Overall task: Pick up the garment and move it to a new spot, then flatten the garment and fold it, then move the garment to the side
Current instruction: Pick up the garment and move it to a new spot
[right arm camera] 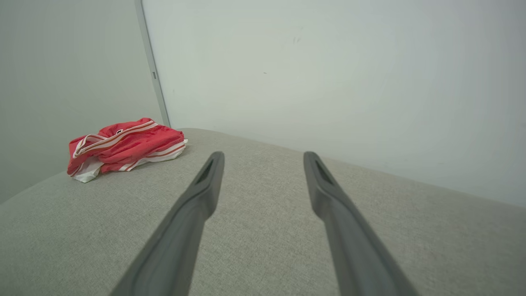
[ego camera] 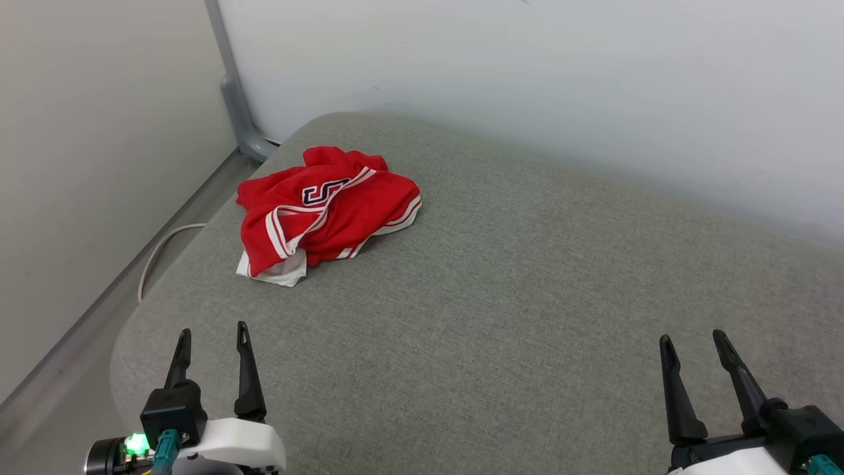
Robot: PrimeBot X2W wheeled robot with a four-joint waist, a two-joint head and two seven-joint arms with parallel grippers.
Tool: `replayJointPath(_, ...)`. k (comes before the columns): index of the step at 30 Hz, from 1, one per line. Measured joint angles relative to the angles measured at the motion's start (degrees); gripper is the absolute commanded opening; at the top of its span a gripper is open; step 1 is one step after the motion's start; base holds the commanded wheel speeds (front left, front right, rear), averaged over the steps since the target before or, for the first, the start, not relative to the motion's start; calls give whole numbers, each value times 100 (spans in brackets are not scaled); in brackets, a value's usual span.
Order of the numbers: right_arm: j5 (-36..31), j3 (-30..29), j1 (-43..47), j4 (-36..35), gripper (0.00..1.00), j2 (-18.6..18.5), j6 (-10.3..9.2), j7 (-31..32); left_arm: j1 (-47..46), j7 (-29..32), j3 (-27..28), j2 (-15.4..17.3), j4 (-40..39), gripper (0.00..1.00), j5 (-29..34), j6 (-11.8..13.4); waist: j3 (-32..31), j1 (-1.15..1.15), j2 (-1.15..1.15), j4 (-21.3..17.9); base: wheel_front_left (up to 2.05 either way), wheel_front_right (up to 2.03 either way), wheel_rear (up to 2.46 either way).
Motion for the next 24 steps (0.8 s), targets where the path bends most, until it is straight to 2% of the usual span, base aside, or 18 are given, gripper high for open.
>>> replayJointPath(8,-2,49,1,1,100,0,0,0,8,0,71,-1,19,100,-8,-19,22,1,0,23,0,0,0)
replayJointPath(13,-66,109,-21,-69,100,0,0,0,-280,0,119,35,89,100,20,-160,100,1,0,-99,0,0,0)
replayJointPath(24,-402,127,-400,-559,100,-1,0,0,-2086,0,601,682,476,100,-111,-641,627,1,0,-636,0,0,0)
